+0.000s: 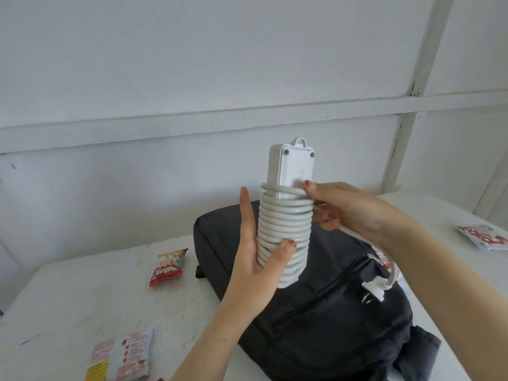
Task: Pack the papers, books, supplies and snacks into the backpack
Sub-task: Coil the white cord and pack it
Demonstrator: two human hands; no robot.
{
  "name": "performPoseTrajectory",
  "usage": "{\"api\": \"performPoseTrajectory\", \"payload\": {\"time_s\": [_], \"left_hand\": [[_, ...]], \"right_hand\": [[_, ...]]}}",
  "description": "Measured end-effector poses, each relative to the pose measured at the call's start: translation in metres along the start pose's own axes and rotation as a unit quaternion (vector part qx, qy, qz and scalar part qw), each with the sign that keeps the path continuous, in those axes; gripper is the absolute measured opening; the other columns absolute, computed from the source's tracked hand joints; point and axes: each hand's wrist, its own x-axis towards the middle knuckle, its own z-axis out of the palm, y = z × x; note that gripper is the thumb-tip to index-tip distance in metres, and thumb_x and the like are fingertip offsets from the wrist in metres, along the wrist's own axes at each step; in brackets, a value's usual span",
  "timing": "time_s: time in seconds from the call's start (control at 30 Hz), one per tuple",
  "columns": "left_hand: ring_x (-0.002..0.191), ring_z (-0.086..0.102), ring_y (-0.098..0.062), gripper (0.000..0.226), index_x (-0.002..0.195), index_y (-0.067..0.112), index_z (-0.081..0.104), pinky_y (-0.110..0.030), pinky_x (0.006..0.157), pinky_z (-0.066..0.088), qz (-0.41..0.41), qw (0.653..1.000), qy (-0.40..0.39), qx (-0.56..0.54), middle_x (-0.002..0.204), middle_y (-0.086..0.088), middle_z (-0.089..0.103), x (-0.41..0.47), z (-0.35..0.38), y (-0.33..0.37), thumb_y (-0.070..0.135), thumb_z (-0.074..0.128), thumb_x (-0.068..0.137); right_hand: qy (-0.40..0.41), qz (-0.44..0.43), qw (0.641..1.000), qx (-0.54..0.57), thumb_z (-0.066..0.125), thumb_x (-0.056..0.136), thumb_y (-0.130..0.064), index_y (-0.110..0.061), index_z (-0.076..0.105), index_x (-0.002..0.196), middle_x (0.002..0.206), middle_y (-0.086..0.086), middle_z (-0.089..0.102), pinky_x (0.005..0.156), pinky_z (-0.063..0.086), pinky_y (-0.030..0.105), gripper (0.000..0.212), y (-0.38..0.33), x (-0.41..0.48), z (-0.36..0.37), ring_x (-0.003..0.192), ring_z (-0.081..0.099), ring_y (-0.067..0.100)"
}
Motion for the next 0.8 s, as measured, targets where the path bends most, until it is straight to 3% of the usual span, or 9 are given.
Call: {"api": "performPoseTrajectory", "payload": {"time_s": [0.13,0.23,0.3,0.5,0.63,0.73,0.8], "left_hand": [[0.119,0.044,0.01,0.085,0.136,0.052,-0.003,-0.008,0.085,0.043,-0.007,0.999,-0.039,0.02,0.124,0.046,0.037,0.004,-0.002,0.002,0.033,0.061,0.084],[0.116,0.044,0.012,0.084,0.132,0.055,-0.005,-0.006,0.082,0.042,-0.011,0.997,-0.054,0.048,0.118,0.051,0.035,0.003,-0.003,0.006,0.029,0.057,0.083],[0.114,0.044,0.014,0.085,0.133,0.054,-0.007,-0.004,0.082,0.042,-0.009,0.996,-0.065,0.066,0.115,0.055,0.033,0.003,-0.004,0.009,0.03,0.058,0.083],[0.113,0.048,0.007,0.079,0.136,0.05,0.008,-0.01,0.08,0.047,-0.008,0.994,-0.076,0.072,0.116,0.049,0.037,0.002,-0.005,0.011,0.022,0.061,0.085],[0.114,0.049,0.002,0.074,0.136,0.047,0.019,-0.014,0.08,0.049,-0.004,0.996,-0.056,0.072,0.122,0.041,0.04,0.004,-0.007,0.009,0.019,0.062,0.083],[0.112,0.051,0.002,0.073,0.135,0.048,0.022,-0.014,0.079,0.049,-0.001,0.996,-0.033,0.08,0.122,0.04,0.041,0.005,-0.01,0.005,0.022,0.062,0.08],[0.11,0.052,0.002,0.072,0.137,0.047,0.023,-0.014,0.078,0.05,0.004,0.995,-0.013,0.099,0.12,0.042,0.042,0.008,-0.012,0.003,0.024,0.062,0.081]], "right_hand": [[0.016,-0.017,1.0,-0.017,0.073,0.059,-0.065,-0.018,0.075,0.09,0.065,-0.01,0.042,0.049,0.024,0.015,0.056,-0.001,-0.005,0.0,0.058,0.03,0.006],[0.016,0.011,0.999,-0.049,0.079,0.051,-0.065,0.003,0.066,0.097,0.066,-0.002,0.032,0.05,0.021,0.019,0.082,-0.005,-0.007,-0.005,0.059,0.027,0.009],[0.005,0.028,0.998,-0.062,0.08,0.051,-0.063,0.008,0.062,0.098,0.067,0.0,0.03,0.051,0.02,0.021,0.087,-0.008,-0.009,-0.008,0.06,0.025,0.01],[0.023,0.054,0.996,-0.064,0.073,0.062,-0.058,-0.004,0.062,0.087,0.058,-0.01,0.039,0.046,0.027,0.015,0.06,-0.002,-0.011,-0.002,0.055,0.03,0.006],[0.036,0.079,0.994,-0.06,0.067,0.077,-0.055,-0.001,0.062,0.089,0.054,-0.011,0.043,0.044,0.028,0.018,0.056,-0.005,-0.012,0.003,0.051,0.033,0.006],[0.053,0.119,0.983,-0.129,0.05,0.08,-0.061,-0.018,0.062,0.074,0.049,-0.01,0.045,0.041,0.031,0.02,0.044,-0.01,-0.014,0.011,0.043,0.034,0.008],[0.057,0.148,0.965,-0.209,0.043,0.083,-0.064,-0.018,0.065,0.085,0.048,-0.007,0.045,0.044,0.037,0.021,0.052,-0.009,-0.015,0.01,0.041,0.037,0.01]]}}
